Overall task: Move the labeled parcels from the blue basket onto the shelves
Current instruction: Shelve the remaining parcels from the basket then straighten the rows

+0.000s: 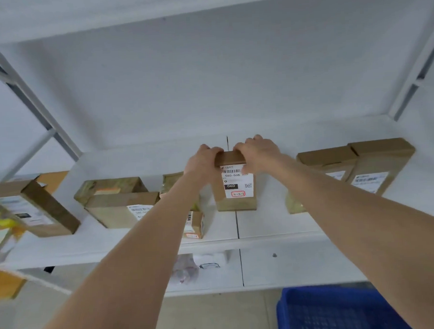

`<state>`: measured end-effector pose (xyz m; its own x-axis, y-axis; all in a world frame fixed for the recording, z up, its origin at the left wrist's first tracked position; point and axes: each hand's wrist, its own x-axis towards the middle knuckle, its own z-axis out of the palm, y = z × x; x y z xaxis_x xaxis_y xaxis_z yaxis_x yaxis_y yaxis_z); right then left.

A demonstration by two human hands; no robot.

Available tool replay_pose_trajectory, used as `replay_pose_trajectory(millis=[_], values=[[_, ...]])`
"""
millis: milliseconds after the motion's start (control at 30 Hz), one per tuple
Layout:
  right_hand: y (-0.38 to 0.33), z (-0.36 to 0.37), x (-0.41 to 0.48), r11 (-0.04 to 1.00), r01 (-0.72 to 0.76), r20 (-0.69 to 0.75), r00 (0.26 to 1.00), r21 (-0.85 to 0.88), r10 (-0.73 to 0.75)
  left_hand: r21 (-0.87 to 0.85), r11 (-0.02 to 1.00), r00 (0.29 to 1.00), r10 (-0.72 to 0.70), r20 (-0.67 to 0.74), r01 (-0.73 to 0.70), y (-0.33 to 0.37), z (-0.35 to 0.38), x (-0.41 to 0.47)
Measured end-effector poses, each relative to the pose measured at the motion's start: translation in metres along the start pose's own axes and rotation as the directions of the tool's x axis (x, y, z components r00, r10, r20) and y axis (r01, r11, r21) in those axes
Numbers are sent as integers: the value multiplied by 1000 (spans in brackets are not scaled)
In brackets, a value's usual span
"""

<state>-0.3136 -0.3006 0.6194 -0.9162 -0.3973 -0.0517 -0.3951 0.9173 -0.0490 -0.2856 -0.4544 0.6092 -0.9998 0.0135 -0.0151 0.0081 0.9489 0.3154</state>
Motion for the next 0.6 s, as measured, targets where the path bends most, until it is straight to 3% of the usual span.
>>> replay_pose_trajectory(millis=[133, 367, 433, 533, 600], values=[[31, -8, -18, 994, -73, 71, 994, -86, 79, 6, 997, 996, 78, 41, -78, 34, 13, 4], [44, -9, -38, 990, -128, 141, 981, -55, 135, -56, 995, 994, 91, 68, -87, 46, 15, -12], [33, -16, -43, 997, -74, 43, 996, -1, 74, -12, 1000, 998, 29, 55, -28, 28, 6, -23], [-2, -25, -47, 991, 68, -263, 964, 114, -35, 38, 992, 993, -118, -3, 118, -11, -1, -40], [-35, -20, -48, 972, 154, -294, 951, 179, -97, 55, 980, 982, -188, -24, 189, -38, -2, -48]])
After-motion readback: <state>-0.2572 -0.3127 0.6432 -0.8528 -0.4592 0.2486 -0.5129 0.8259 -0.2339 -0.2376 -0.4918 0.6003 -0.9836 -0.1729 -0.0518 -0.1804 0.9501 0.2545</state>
